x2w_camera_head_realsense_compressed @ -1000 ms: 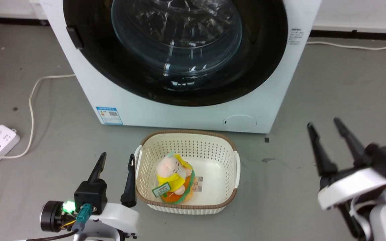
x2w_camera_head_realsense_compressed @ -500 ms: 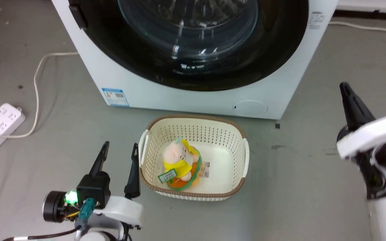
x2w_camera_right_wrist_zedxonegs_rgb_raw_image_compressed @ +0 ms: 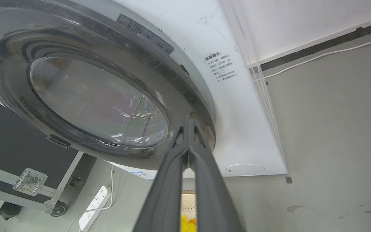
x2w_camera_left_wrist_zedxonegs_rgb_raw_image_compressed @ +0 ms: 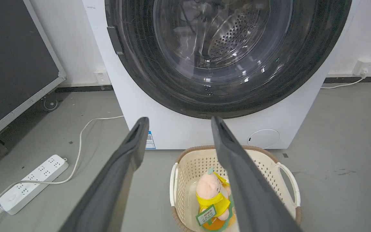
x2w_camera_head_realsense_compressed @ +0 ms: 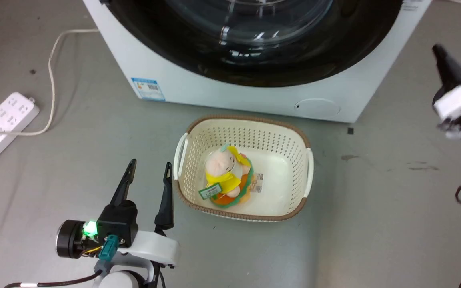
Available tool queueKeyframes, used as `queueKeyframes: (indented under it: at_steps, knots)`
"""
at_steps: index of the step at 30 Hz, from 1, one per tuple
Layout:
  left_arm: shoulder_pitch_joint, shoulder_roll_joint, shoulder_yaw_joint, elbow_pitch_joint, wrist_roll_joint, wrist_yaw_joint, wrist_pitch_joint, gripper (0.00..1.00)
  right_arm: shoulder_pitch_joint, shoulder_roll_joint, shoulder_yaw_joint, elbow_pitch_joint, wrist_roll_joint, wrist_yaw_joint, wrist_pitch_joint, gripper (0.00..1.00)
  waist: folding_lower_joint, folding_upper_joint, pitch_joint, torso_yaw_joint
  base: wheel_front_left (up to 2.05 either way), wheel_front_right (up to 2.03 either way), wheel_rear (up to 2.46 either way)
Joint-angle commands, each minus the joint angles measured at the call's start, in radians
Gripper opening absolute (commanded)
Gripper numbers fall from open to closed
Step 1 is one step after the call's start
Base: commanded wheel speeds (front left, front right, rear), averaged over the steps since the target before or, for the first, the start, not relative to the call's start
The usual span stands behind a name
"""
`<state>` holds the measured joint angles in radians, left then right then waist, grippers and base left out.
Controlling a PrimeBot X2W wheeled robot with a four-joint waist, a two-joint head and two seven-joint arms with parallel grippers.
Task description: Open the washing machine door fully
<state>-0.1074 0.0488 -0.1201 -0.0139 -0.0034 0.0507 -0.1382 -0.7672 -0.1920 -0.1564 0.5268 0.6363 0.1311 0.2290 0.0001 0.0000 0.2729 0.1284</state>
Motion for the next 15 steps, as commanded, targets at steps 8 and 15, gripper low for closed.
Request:
queueKeyframes:
  at_steps: [8,15]
  knots:
    - [-0.039,0.003,-0.033,-0.015,-0.008,0.016,-0.030,1.00,-0.220,-0.037,-0.053,0.148,0.124,0.000,0.075,0.00,-0.0001,0.0000,0.065,0.043,0.00,0.00,0.00]
    - [-0.055,0.003,-0.055,-0.016,-0.015,0.026,-0.045,1.00,-0.336,-0.072,-0.082,0.243,0.190,0.000,0.123,0.00,-0.0001,0.0000,0.098,0.068,0.00,0.00,0.00]
